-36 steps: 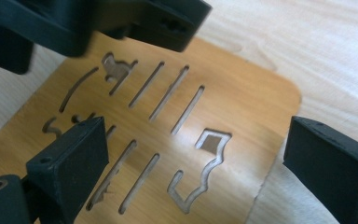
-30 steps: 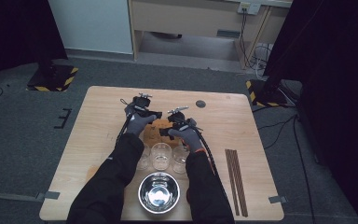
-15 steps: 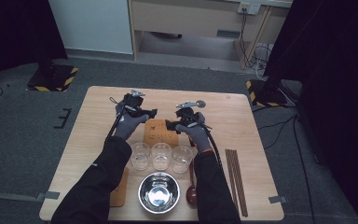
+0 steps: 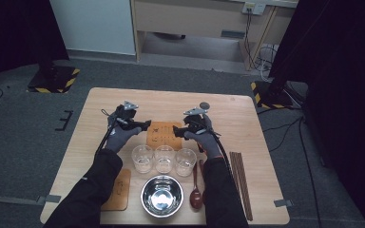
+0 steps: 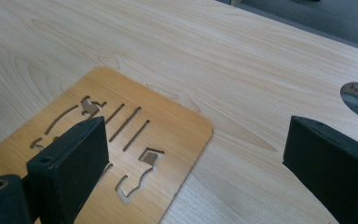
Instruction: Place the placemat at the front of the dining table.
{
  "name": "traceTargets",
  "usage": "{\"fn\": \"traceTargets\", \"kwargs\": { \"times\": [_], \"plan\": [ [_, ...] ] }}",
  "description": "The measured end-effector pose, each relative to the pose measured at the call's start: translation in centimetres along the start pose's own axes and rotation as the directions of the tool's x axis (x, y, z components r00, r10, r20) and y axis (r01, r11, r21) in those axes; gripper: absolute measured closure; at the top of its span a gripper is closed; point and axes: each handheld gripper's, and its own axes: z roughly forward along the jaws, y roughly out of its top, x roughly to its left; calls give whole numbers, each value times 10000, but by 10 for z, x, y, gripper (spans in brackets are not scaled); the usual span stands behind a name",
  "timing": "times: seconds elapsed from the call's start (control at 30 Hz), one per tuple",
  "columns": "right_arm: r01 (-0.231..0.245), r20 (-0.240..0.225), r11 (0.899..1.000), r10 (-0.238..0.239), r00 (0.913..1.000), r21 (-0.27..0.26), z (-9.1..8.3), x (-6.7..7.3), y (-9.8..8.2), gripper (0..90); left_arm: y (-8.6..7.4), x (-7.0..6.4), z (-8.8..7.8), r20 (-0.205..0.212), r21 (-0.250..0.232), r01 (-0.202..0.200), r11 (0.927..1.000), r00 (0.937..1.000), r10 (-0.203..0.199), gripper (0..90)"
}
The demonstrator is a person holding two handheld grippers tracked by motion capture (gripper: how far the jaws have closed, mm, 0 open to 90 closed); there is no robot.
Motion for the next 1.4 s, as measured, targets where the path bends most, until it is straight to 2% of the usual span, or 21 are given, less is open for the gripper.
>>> {"fn": "traceTargets", "kwargs": {
  "times": [0.17, 0.33, 0.57, 0.63, 0.77, 1.0, 1.4],
  "plan": [
    [-46, 22, 9999, 46, 10000, 132, 4, -2, -8, 67, -11, 1, 6, 91, 253, -198, 9995, 9998, 196, 149],
    [152, 6, 9992, -152, 9999, 374, 9, -3, -17, 71, -20, 0, 15, 200, 557, -444, 9975, 9989, 433, 138],
    [263, 25, 9969, -266, 9996, 740, 17, -3, -28, 73, -27, -4, 27, 297, 1097, -749, 9911, 9970, 721, 128],
    [259, 37, 9969, -263, 9996, 746, 18, -4, -30, 74, -30, -6, 32, 422, 1326, -911, 9870, 9954, 862, 120],
    [290, 32, 9967, -293, 9996, 759, 20, -3, -31, 74, -33, -7, 36, 529, 1498, -1012, 9835, 9941, 942, 113],
    [365, -31, 9960, -363, 9993, 817, 25, 0, -34, 74, -35, -7, 38, 560, 1625, -1061, 9810, 9936, 982, 107],
    [544, -53, 9945, -542, 9985, 891, 30, 3, -34, 77, -38, -7, 40, 897, 1698, -1178, 9784, 9906, 1037, 74]
  ]
}}
